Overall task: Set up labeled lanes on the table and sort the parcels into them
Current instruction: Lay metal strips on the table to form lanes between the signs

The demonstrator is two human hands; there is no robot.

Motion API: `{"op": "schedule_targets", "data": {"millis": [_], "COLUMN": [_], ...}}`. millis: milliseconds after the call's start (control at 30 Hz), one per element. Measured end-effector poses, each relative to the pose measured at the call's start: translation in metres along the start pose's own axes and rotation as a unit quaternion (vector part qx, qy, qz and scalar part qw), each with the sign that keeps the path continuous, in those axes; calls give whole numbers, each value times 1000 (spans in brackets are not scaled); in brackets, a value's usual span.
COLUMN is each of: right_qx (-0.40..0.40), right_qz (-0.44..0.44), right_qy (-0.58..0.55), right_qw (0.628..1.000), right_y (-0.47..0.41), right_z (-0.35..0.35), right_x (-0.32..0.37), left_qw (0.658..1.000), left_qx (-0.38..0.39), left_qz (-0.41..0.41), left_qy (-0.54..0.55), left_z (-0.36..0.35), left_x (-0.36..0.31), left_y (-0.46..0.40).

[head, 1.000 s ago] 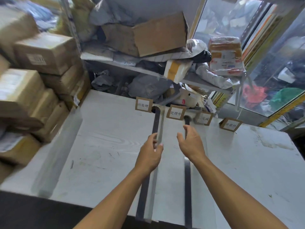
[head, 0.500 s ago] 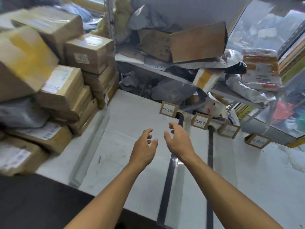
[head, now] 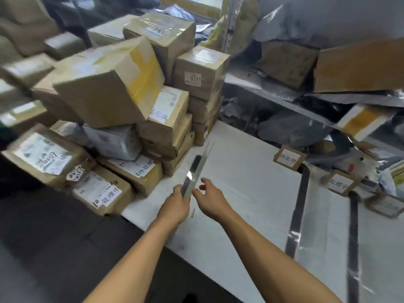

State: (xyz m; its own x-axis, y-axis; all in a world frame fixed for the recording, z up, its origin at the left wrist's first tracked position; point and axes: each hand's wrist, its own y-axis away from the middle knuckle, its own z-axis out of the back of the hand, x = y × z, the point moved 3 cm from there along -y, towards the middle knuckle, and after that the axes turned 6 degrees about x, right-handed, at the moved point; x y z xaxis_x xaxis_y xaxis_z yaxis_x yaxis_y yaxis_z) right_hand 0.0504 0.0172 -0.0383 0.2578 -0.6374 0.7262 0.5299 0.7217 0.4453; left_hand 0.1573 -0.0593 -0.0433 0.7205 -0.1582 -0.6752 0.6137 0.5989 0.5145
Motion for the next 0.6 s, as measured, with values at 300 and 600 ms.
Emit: {"op": "schedule_targets", "data": {"millis": [300,600], "right_qx": [-6,44], "right_qz": [-6,-24], "right_qy": [-57,-96], "right_qw": [998,994], "right_y": [-10,-12], "right_z": [-20,-16], "right_x": [9,5], "left_qw": [988,961], "left_qx": [-58,-164], "left_qz": [-61,-146], "left_qy": [-132,-171], "left_z": [13,55], "left_x": [-5,-63], "left_y": [6,33]}}
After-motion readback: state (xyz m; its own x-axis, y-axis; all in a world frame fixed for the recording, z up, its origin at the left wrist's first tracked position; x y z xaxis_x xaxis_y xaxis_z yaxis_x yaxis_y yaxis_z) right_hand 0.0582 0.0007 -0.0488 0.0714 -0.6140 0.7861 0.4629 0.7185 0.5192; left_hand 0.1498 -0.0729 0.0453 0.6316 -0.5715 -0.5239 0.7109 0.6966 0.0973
